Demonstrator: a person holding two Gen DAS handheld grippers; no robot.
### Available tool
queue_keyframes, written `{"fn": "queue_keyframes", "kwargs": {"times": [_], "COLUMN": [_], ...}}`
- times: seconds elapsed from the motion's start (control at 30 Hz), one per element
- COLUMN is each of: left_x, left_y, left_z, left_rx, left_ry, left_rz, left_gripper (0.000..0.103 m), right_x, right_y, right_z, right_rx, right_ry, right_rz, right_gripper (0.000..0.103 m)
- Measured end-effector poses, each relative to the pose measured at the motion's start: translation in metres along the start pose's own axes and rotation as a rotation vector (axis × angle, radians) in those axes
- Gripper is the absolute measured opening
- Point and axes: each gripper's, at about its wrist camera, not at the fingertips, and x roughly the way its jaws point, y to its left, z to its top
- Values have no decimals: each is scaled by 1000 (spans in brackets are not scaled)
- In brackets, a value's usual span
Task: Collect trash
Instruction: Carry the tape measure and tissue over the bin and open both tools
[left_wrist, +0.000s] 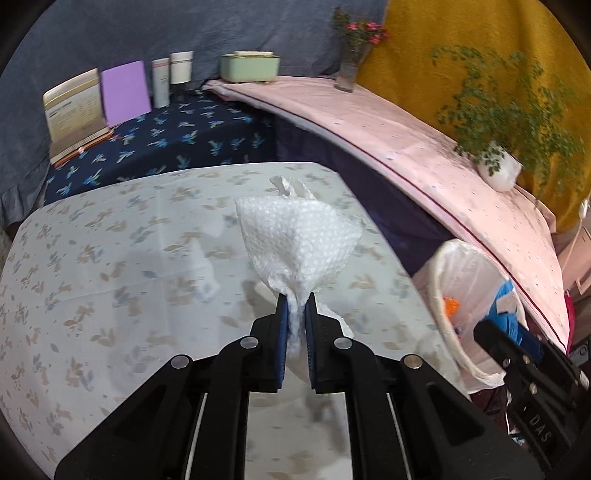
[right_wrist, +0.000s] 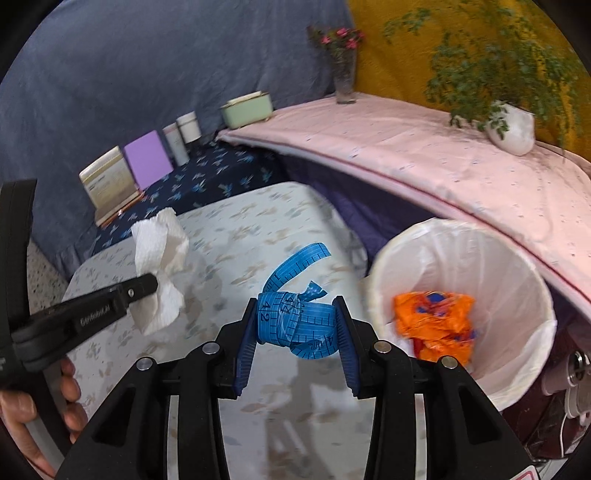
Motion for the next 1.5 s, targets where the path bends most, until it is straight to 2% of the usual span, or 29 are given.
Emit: {"fn": "queue_keyframes", "kwargs": {"times": [0.37,0.6,0.87,1.33,1.4,1.47,1.5], "left_x": [5,11,16,27,28,28,27], "left_y": [-105,-153,-181,-203,-205,-206,-206], "left_z": [1,-4,-6,-9,-10,-10,-9], "left_rx": [134,202,243,269,270,265,260], "left_ry": [5,17,25,52,48,38,26], "left_rz": [-89,-126,-142,-160,-156,-142,-135], "left_gripper": [9,9,9,10,16,46,50], "right_x": [-37,-51,-54,-50,-47,-45,-44], "right_y": [-94,-137,-160,-175,-177,-178,-180], "right_z": [20,17,14,17,18,19,19], "right_rx": [99,154,186,200,201,206,211], "right_ry": [-82,-101,-105,-101,-96,-94,-93], "right_rz": [-94,-131,-144,-146,-146,-149,-154], "right_gripper": [38,38,38,39,42,44,47]}}
